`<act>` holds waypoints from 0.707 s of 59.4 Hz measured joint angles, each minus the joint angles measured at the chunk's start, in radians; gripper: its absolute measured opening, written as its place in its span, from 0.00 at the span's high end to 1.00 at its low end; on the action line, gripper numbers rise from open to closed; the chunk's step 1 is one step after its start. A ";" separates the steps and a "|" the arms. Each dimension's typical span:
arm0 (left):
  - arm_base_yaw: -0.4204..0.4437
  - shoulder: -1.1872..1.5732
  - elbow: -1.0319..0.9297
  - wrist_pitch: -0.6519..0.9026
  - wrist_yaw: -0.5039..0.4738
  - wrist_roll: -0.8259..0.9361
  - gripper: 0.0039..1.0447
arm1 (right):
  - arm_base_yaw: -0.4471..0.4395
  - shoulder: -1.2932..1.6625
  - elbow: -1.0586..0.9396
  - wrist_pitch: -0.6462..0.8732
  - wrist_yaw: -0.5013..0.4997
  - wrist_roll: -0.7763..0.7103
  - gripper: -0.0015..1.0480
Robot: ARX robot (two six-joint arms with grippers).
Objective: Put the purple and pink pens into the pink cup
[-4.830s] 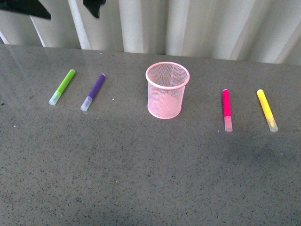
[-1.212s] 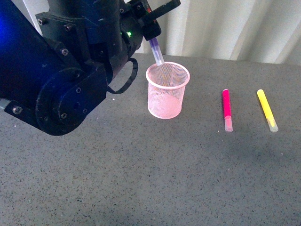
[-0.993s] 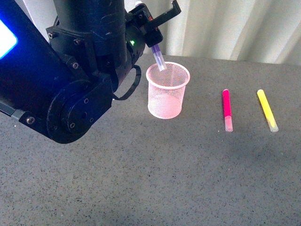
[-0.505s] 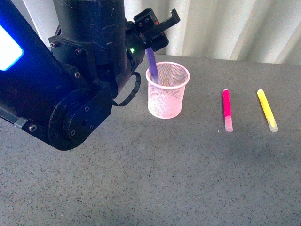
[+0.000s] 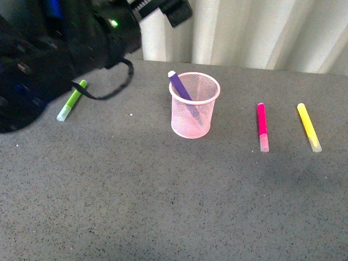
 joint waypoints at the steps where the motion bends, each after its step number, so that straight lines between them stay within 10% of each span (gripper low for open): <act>1: 0.013 -0.027 -0.009 -0.022 0.029 0.007 0.06 | 0.000 0.000 0.000 0.000 0.000 0.000 0.07; 24: 0.303 -0.626 -0.381 -0.253 0.561 0.139 0.06 | 0.000 0.000 0.000 0.000 0.000 0.000 0.07; 42: 0.624 -1.100 -0.656 -0.502 0.723 0.196 0.06 | 0.000 0.000 0.000 0.000 0.000 0.000 0.07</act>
